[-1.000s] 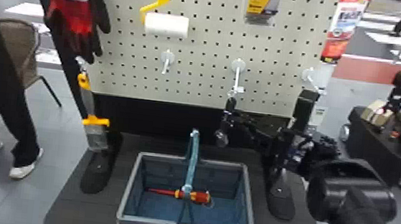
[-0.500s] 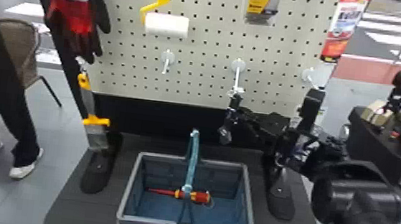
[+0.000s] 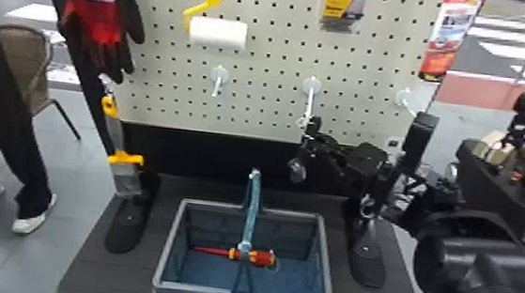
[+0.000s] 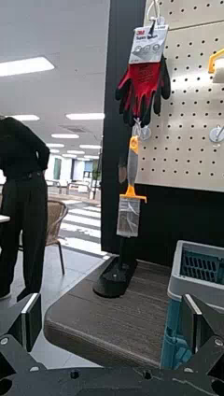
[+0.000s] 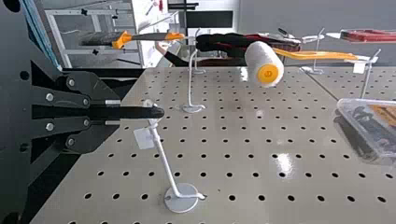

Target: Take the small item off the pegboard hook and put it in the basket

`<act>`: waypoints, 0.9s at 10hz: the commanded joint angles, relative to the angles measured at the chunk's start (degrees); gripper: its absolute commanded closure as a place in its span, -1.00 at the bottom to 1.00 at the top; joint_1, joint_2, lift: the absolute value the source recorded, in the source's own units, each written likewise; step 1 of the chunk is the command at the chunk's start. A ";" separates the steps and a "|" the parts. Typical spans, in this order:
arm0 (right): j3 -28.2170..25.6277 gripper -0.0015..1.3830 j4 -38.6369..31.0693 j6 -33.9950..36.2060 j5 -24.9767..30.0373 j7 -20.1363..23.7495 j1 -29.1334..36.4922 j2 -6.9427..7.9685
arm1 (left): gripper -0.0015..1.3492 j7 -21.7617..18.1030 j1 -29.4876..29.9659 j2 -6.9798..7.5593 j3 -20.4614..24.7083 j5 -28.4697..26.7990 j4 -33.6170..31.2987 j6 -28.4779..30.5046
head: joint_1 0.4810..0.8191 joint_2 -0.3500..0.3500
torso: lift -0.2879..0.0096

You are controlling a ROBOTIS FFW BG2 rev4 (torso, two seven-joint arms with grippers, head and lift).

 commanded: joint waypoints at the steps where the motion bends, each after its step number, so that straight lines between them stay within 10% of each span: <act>1: -0.10 0.73 -1.30 0.33 -0.25 0.00 0.85 -0.02 | -0.74 0.00 0.00 -0.15 -0.05 0.05 0.00 0.00 | -0.60 0.00 | 0.26; 9: -7.39 0.73 -13.53 3.15 -1.48 -2.98 13.77 1.73 | -0.74 0.00 -0.12 -0.15 -0.13 0.32 0.00 0.18 | -0.60 0.00 | 0.26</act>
